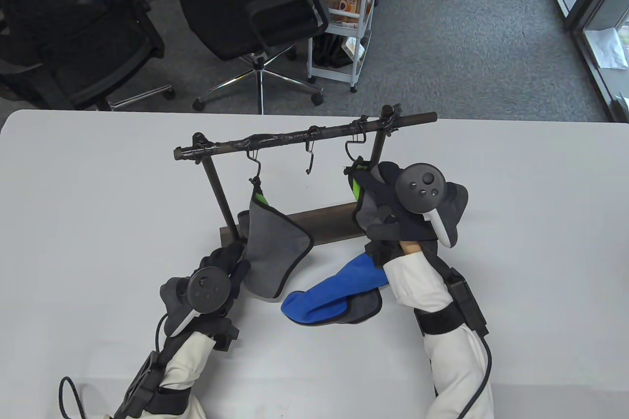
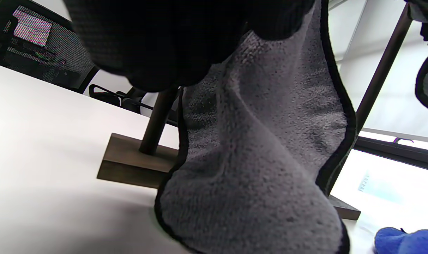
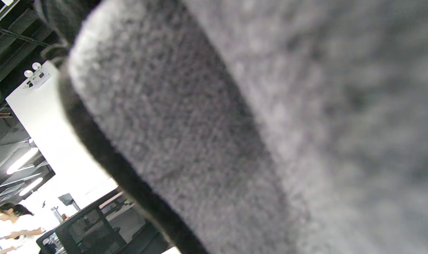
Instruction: Hook hand towel onto s-hook
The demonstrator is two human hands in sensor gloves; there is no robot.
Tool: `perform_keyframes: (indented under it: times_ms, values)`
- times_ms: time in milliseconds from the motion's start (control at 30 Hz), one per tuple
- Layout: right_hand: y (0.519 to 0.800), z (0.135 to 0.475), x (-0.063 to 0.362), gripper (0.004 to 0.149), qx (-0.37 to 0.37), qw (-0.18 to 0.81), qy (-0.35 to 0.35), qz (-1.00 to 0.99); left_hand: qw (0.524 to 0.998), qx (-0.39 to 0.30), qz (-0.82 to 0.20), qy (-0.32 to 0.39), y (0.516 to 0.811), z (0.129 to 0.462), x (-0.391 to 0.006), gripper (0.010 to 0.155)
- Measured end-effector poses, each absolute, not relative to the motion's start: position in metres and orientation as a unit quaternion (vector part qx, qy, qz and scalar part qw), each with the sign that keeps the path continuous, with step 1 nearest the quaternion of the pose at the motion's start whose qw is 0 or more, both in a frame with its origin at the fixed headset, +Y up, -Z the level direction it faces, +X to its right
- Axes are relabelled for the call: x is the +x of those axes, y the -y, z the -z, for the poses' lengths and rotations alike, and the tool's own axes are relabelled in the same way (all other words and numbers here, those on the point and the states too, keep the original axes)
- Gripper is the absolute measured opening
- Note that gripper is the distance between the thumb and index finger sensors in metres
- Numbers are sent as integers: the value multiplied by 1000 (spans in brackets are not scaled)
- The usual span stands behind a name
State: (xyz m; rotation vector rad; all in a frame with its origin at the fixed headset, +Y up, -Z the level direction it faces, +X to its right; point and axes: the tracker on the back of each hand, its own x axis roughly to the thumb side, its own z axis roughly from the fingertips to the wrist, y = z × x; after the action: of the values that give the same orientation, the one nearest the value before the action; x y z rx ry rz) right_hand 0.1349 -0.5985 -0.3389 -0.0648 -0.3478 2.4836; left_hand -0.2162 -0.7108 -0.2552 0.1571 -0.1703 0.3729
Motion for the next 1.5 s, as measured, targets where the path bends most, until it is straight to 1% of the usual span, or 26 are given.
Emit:
perform_keyframes:
  times_ms: [167, 433, 567, 767, 1067, 1233, 1500]
  values:
    - [597, 340, 133, 37, -42, 285, 147, -946, 977, 71, -178, 89, 711, 255, -215, 52]
    - [596, 334, 132, 38, -25, 283, 179, -942, 978, 68, -176, 90, 712, 254, -213, 52]
    - [589, 327, 129, 39, -23, 248, 198, -948, 978, 66, -174, 91, 713, 254, -212, 52]
    - [581, 325, 123, 40, -35, 185, 205, -961, 979, 65, -172, 92, 713, 254, -211, 52]
    - [575, 329, 114, 40, -48, 144, 195, -969, 979, 61, -169, 94, 712, 254, -212, 52]
    - [580, 333, 110, 40, -49, 129, 199, -970, 979, 61, -169, 94, 713, 254, -210, 52]
    - [599, 340, 106, 40, -37, 138, 214, -966, 979, 61, -169, 94, 713, 254, -210, 53]
